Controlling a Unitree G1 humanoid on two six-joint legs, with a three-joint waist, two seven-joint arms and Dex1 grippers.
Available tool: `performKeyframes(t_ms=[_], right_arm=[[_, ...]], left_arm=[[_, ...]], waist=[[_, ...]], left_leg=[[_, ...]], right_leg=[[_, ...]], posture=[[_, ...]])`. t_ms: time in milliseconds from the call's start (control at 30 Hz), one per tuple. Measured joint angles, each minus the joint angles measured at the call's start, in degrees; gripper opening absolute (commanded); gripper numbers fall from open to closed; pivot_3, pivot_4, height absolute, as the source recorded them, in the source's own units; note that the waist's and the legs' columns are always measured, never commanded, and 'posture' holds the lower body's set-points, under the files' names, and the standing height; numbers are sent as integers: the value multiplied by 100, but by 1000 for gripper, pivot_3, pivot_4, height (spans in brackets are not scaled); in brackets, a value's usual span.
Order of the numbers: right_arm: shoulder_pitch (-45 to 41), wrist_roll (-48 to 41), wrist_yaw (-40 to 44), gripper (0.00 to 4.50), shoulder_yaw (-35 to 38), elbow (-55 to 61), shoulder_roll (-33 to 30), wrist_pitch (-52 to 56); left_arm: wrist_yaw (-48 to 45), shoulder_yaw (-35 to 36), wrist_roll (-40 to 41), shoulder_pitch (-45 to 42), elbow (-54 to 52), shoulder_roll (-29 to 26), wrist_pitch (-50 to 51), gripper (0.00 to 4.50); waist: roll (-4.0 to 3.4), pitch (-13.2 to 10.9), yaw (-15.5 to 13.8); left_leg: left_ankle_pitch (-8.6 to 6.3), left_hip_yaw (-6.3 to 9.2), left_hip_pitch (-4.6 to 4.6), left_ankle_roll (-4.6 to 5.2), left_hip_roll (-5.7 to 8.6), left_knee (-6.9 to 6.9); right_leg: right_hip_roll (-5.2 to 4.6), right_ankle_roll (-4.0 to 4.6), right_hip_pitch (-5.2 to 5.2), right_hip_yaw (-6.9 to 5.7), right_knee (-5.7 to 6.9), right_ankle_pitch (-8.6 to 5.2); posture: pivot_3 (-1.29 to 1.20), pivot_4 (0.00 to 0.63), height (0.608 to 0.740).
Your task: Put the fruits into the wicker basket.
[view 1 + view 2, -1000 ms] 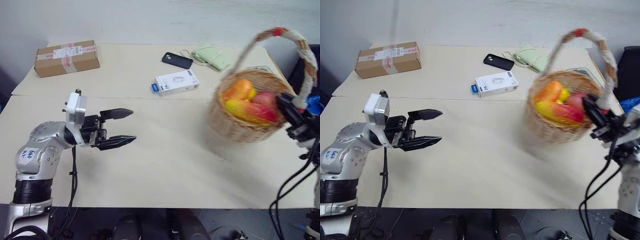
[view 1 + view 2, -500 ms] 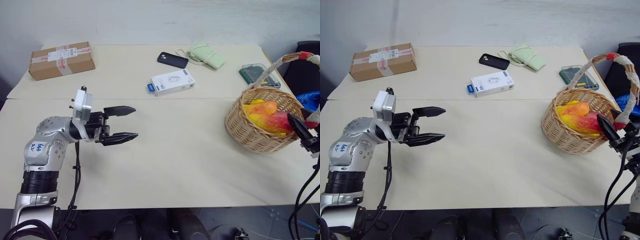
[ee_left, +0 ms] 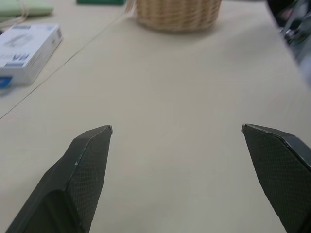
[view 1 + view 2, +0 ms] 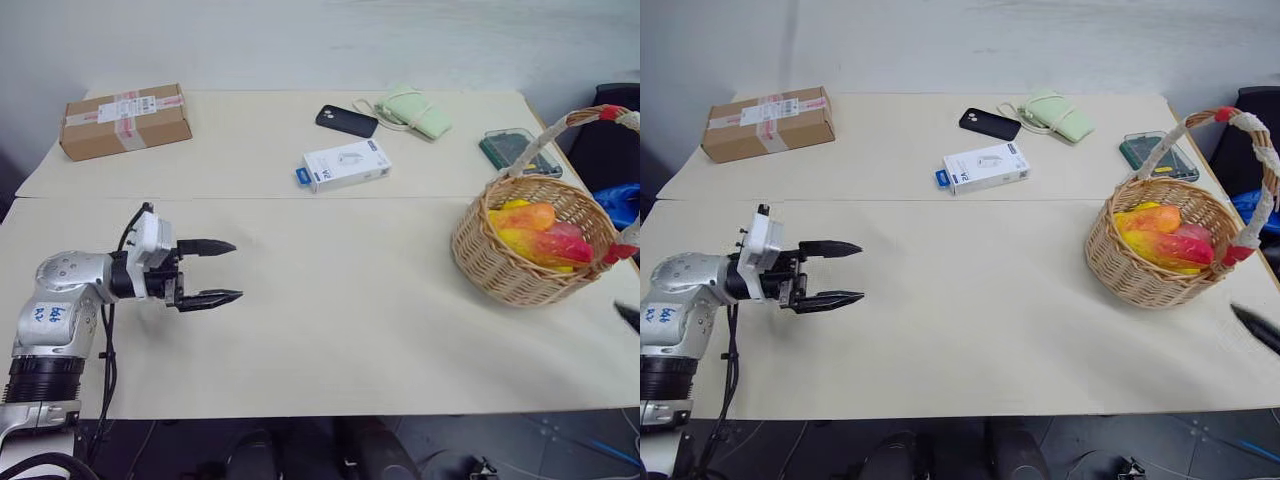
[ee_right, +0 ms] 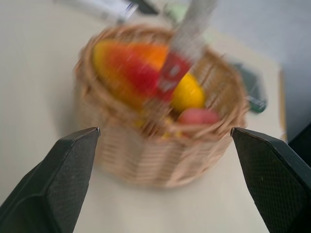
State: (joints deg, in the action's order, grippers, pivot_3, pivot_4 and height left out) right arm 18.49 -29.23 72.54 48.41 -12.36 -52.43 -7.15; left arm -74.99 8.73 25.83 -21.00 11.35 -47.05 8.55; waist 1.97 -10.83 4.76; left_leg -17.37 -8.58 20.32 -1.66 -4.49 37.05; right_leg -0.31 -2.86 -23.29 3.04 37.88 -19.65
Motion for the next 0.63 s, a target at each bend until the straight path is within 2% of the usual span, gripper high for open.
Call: performKeyframes(t_ms=[100, 233, 367, 467, 633], right_arm=[[197, -37, 112, 4457, -304, 557, 333, -48], [326, -105, 76, 4457, -1355, 1574, 974, 78], [373, -96, 135, 4457, -2266, 2346, 1137, 118], [61, -59, -33, 4457, -2765, 2625, 1262, 235], [-1317, 181, -679, 4457, -3713, 2618, 1737, 441]], left_arm=[[-34, 122, -103, 419, 87, -63, -364, 4500], [73, 210, -263, 1060, 74, -58, -795, 4500], [313, 346, -359, 1550, -133, -8, -1128, 4500], [487, 431, -359, 1759, -350, 57, -1196, 4500], [996, 437, -398, 1940, -914, 381, -1345, 4500]], waist=[[1, 1, 41], [1, 1, 6], [1, 1, -30], [9, 5, -38], [9, 5, -30]], left_leg=[[-5, -6, -2, -1, -7, 0], [-7, -5, -2, -2, -12, 1], [-26, -4, -1, 28, -9, 3], [-27, -4, -1, 30, -7, 8], [-25, -5, -1, 28, -3, 8]], right_leg=[[-2, -3, 1, 2, 1, 2], [-5, -2, -2, 0, 8, 2], [-11, -2, -1, -2, 8, 3], [-14, 0, 1, -2, 6, 6], [-14, 0, -2, -2, 8, 12]], posture=[[0, 150, 740], [0, 150, 740], [0, 150, 740], [0, 150, 740], [0, 150, 740]])
